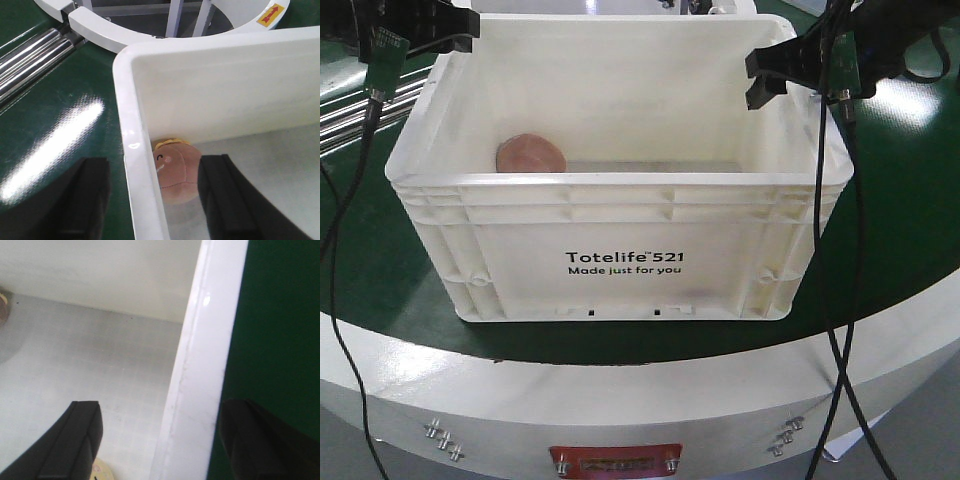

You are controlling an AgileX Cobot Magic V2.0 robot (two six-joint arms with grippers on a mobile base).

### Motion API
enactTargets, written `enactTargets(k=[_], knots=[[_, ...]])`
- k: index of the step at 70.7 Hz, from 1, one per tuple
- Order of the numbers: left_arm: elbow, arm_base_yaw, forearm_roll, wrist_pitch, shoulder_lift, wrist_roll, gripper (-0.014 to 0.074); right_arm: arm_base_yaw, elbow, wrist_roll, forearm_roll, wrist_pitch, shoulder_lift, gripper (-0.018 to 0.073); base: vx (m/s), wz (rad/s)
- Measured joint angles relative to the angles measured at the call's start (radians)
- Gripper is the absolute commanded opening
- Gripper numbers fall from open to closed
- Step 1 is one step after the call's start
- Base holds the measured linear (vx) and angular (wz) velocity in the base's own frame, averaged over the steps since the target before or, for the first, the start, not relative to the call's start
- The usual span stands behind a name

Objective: Place moving items into box and shelve
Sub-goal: 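Move both grippers down onto the tote's side rims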

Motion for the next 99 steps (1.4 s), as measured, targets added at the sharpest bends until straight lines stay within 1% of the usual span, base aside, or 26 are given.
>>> enactTargets(k=[4,9,13,14,15,18,23,25,43,53,91,99], knots=[[0.0,0.0,0.0,0.0,0.0,0.0,0.0503,0.0,0.0,0.005,-0.001,0.0,0.003,0.0478,0.0,0.0],[0.0,0.0,0.0,0.001,0.0,0.0,0.0503,0.0,0.0,0.011,-0.003,0.0,0.003,0.0399,0.0,0.0],[0.0,0.0,0.0,0.001,0.0,0.0,0.0503,0.0,-0.001,0.016,-0.007,0.0,0.003,0.0295,0.0,0.0],[0.0,0.0,0.0,0.001,0.0,0.0,0.0503,0.0,-0.001,0.018,-0.008,0.0,0.003,0.0282,0.0,0.0],[0.0,0.0,0.0,0.001,0.0,0.0,0.0503,0.0,-0.001,0.019,-0.011,0.0,0.003,0.0242,0.0,0.0],[0.0,0.0,0.001,0.001,0.0,0.0,0.0503,0.0,-0.001,0.022,-0.03,0.0,0.003,0.0156,0.0,0.0],[0.0,0.0,0.001,0.001,0.0,0.0,0.0503,-0.002,-0.001,0.034,-0.033,0.0,0.003,0.001,0.0,0.0],[0.0,0.0,0.001,0.001,0.0,0.0,0.0503,-0.003,-0.001,0.034,-0.035,0.0,0.003,-0.0022,0.0,0.0],[0.0,0.0,0.002,0.002,0.0,0.0,0.0503,-0.003,-0.003,0.025,-0.038,0.002,0.003,-0.0012,0.0,0.0],[0.0,0.0,0.002,0.021,0.004,0.0,0.0503,-0.003,-0.004,0.024,-0.038,0.004,0.003,-0.0012,0.0,0.0],[0.0,0.0,0.003,0.191,0.076,0.0,0.0503,-0.003,-0.005,0.018,-0.035,0.007,0.003,-0.0012,0.0,0.0],[-0.004,0.0,0.003,0.204,0.08,-0.001,0.0495,-0.003,-0.005,0.017,-0.035,0.007,0.003,-0.0012,0.0,0.0]])
